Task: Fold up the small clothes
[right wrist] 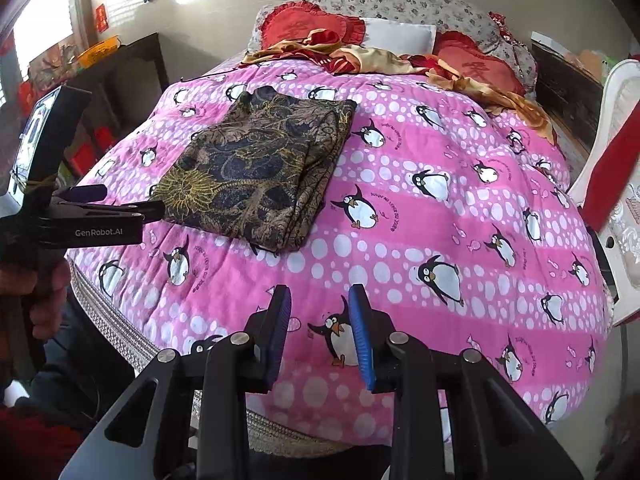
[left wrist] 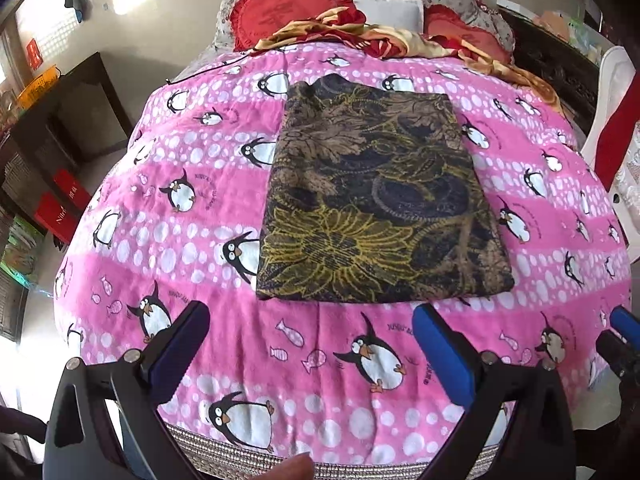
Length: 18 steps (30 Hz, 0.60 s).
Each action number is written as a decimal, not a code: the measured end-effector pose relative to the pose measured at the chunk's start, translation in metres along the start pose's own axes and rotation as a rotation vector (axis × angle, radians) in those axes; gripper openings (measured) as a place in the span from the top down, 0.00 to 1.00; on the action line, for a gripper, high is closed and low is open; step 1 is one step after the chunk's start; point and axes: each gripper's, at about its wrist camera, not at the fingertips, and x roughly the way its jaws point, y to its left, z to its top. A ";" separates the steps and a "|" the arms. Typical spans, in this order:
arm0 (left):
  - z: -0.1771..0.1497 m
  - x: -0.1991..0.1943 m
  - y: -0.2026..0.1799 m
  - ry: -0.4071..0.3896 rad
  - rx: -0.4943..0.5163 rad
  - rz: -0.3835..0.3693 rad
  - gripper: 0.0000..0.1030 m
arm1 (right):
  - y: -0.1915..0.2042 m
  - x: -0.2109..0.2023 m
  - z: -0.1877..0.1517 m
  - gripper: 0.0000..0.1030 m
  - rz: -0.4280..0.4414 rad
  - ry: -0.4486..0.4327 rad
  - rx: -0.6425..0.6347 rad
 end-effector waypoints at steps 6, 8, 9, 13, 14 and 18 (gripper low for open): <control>0.000 -0.003 -0.002 0.003 -0.001 -0.014 0.00 | 0.004 -0.008 0.005 0.66 -0.005 -0.027 -0.021; 0.001 -0.004 -0.003 0.002 0.002 -0.018 0.00 | 0.005 -0.010 0.007 0.66 -0.003 -0.034 -0.026; 0.001 -0.004 -0.004 0.003 0.004 -0.016 0.00 | 0.006 -0.010 0.008 0.66 -0.002 -0.037 -0.027; 0.001 -0.003 -0.006 0.006 0.011 -0.016 0.00 | 0.005 -0.011 0.010 0.66 -0.001 -0.045 -0.028; 0.001 -0.003 -0.007 0.007 0.013 -0.019 0.00 | 0.004 -0.010 0.010 0.66 0.001 -0.044 -0.025; -0.002 -0.002 -0.006 0.013 0.017 -0.036 0.00 | 0.000 0.001 0.011 0.63 -0.015 0.006 0.016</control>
